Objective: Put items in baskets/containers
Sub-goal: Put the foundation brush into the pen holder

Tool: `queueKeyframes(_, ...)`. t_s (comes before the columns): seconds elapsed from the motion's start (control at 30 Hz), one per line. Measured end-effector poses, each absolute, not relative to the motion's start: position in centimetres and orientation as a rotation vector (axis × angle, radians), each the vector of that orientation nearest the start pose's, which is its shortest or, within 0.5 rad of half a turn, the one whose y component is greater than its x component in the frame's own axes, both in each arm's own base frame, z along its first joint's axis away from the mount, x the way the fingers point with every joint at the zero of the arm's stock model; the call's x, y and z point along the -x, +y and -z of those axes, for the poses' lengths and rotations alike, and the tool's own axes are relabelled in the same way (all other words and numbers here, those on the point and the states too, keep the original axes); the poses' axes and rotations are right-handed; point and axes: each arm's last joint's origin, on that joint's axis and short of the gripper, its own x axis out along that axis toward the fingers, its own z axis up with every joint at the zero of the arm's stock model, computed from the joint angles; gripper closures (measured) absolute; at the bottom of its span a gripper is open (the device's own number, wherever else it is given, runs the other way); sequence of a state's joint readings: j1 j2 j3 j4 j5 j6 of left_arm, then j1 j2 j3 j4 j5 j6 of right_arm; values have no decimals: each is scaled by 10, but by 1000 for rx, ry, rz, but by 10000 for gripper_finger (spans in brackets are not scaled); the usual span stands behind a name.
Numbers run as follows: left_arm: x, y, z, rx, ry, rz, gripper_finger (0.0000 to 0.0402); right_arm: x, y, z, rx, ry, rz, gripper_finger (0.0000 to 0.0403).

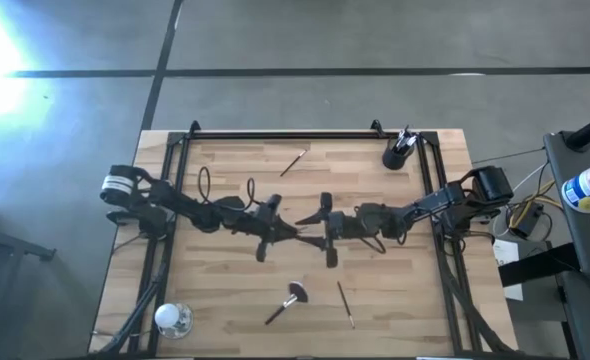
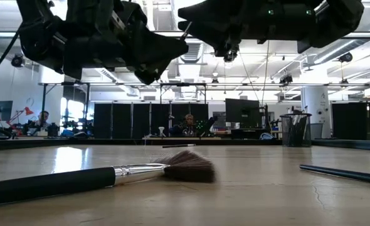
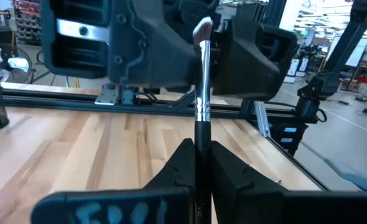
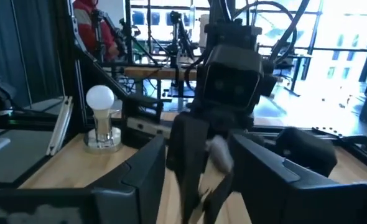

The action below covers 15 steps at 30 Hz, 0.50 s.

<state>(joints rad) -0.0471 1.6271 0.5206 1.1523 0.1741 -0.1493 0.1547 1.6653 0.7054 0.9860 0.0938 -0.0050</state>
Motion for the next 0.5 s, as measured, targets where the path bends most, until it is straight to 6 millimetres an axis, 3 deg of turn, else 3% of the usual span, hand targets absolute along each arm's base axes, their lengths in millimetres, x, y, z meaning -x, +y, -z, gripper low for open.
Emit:
queueKeyframes(0.13, -294, -19, -179, 146, -28, 225, 383, -329, 48, -204, 7, -32, -60, 264)
queueKeyframes(0.4, -293, -19, -182, 146, -36, 242, 383, -328, 49, -204, 36, -31, -75, 379)
queueKeyframes(0.5, -293, -20, -182, 153, -32, 245, 377, -328, 49, -204, 40, -31, -77, 385)
